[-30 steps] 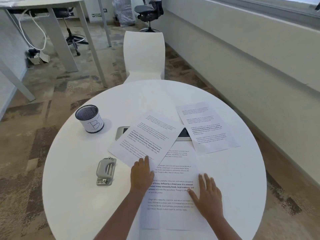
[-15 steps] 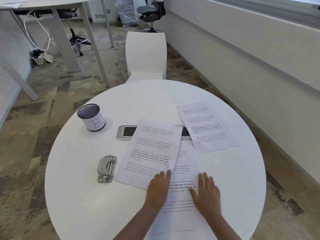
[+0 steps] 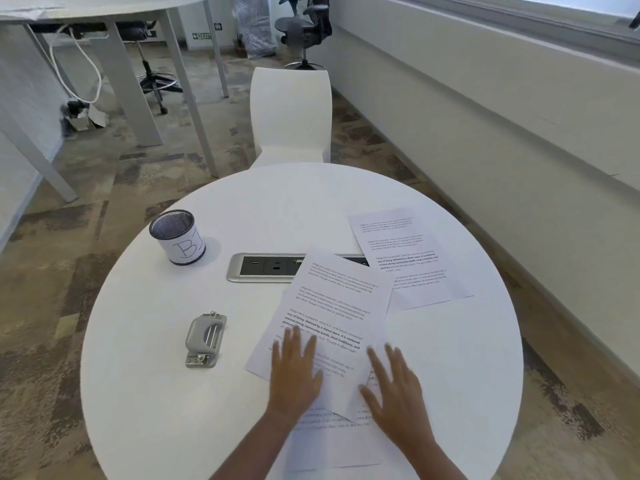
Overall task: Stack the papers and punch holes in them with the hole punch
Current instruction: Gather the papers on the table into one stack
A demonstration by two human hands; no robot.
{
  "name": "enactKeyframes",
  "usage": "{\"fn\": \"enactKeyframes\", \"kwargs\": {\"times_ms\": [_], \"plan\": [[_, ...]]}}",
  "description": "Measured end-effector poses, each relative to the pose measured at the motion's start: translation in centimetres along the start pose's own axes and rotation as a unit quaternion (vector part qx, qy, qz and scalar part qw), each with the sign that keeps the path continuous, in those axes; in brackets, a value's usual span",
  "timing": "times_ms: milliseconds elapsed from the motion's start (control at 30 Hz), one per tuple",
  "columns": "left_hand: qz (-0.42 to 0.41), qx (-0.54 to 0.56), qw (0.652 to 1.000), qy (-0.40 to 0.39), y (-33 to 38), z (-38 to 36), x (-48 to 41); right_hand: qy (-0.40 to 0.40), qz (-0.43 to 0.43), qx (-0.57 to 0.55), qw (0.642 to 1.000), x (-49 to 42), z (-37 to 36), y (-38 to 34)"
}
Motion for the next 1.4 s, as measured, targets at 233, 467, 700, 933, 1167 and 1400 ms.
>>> {"fn": "enactKeyframes", "kwargs": {"times_ms": [233,467,700,933,1167,1400], "plan": [[0.186,0.111,0.975,-0.047,-4.3,0.3,0.0,0.039,0.126,0.076,0.988,0.8,-2.7,-1.4],[0.315,0.197,0.928,-0.019,-5.5,1.2,-1.3,0.017,0.104,0.045,0.993,-0.5,-2.0,-1.5],[0.246,0.103,0.964,-0.017,-5.0,0.5,-0.5,0.026,0.069,0.023,0.997,0.6,-3.2,1.3],[0.173,0.074,0.982,0.01,-4.0,-1.2,1.1,0.022,0.068,0.026,0.997,-0.1,-3.2,0.9],[0.182,0.097,0.978,0.007,-3.7,-1.2,1.7,0.024,0.025,0.032,0.999,-4.2,-2.0,0.4],[0.165,0.095,0.98,-0.048,-2.7,-1.4,1.6,-0.027,-0.049,0.056,0.997,-11.6,2.5,2.6]]}}
Point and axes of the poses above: each hand's wrist, its own x-axis away from the middle knuckle, its own z-axis out of the back of the hand, y = z × x, the point moved 3 cm from there along -x, towards the middle knuckle, and after that the axes turned 7 degrees about -z, right-handed, at the moved point
